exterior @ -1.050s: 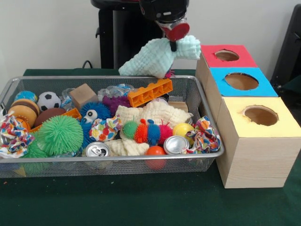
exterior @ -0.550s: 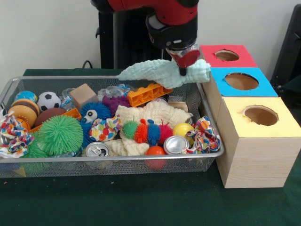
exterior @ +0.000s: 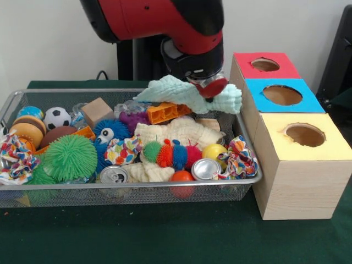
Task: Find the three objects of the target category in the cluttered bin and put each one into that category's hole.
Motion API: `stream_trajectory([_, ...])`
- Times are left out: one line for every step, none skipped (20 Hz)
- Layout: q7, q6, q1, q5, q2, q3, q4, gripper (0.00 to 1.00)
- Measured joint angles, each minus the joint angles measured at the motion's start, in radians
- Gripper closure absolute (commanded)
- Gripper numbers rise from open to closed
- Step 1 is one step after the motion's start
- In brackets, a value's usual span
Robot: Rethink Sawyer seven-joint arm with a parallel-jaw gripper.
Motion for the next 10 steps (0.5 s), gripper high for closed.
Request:
stream_trajectory([0.000,0.011,-0.006,0.000,0.004,0.002,-0.007,1.00])
stream_trajectory([0.000,0.022,-0.011,0.000,0.009,0.005,-0.014,1.00])
stream_trajectory([0.000,0.039,-0.022,0.000,0.015,0.008,-0.025,1.00])
stream_trajectory([0.000,0.051,-0.031,0.000,0.019,0.010,-0.033,1.00])
stream_trajectory([0.000,0.058,-0.039,0.000,0.022,0.012,-0.037,1.00])
stream_trajectory([0.000,0.065,-0.051,0.000,0.024,0.014,-0.041,1.00])
stream_trajectory([0.000,0.067,-0.055,0.000,0.024,0.015,-0.041,1.00])
stream_trajectory([0.000,0.068,-0.078,0.000,0.024,0.021,-0.041,1.00])
stream_trajectory([0.000,0.068,-0.088,0.000,0.024,0.023,-0.040,1.00])
stream_trajectory([0.000,0.068,-0.095,0.000,0.023,0.025,-0.040,1.00])
